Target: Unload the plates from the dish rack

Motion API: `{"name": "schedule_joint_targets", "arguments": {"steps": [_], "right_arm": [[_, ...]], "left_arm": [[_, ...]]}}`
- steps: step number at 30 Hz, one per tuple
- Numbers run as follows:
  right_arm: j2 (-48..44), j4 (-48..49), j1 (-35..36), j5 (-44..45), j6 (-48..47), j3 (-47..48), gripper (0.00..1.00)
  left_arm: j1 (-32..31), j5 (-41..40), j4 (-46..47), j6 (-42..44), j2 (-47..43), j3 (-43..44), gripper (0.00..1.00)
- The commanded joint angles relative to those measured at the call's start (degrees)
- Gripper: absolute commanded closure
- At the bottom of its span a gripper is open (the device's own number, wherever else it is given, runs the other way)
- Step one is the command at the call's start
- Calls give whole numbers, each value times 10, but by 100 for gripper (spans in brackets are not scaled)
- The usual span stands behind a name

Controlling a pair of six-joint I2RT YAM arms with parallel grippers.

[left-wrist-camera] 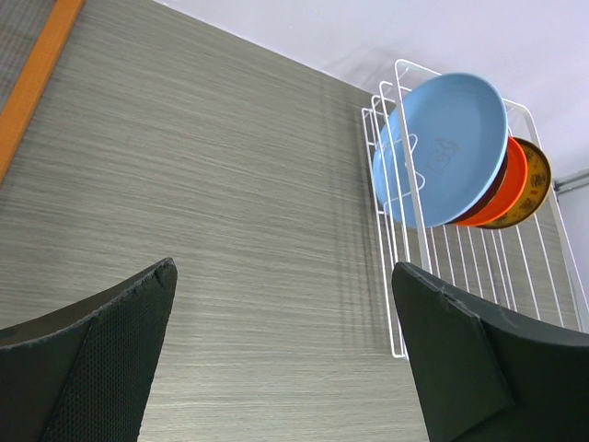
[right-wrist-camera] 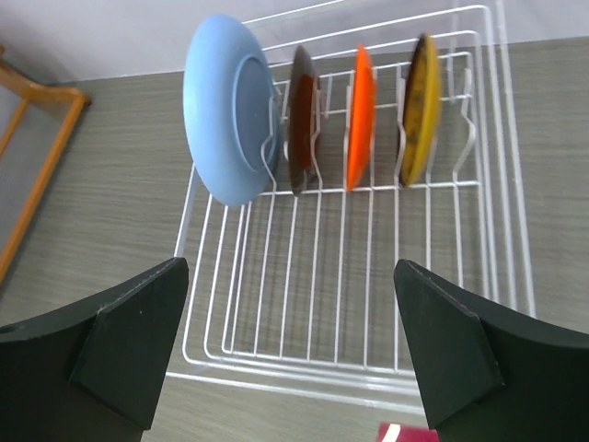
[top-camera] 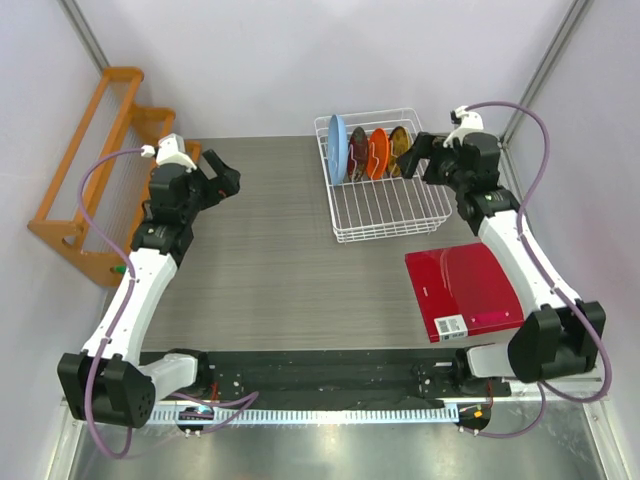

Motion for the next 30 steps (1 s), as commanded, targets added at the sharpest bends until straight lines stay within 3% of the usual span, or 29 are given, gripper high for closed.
{"name": "schedule_joint_targets", "arguments": {"steps": [1,9,11,21,27,30], "right_arm": [[95,8,7,-51,-4,82,0],[265,-100,67,55,-58,321,0],[300,-105,84,72,-64,366,1],[413,-151,163,202,-109,523,4],[473,-172,197,288,-149,607,5],[504,-184,207,326,-152,636,10]], "left_arm": [[0,11,27,2,10,-5,1],[-2,19,33,0,37,-26,1],[-9,-15,36,1,43,-33,0],[-69,-131,51,13,69,-46,0],[-86,-164,55,6,74,-53,0],[-86,-164,55,6,76,-55,0]]}}
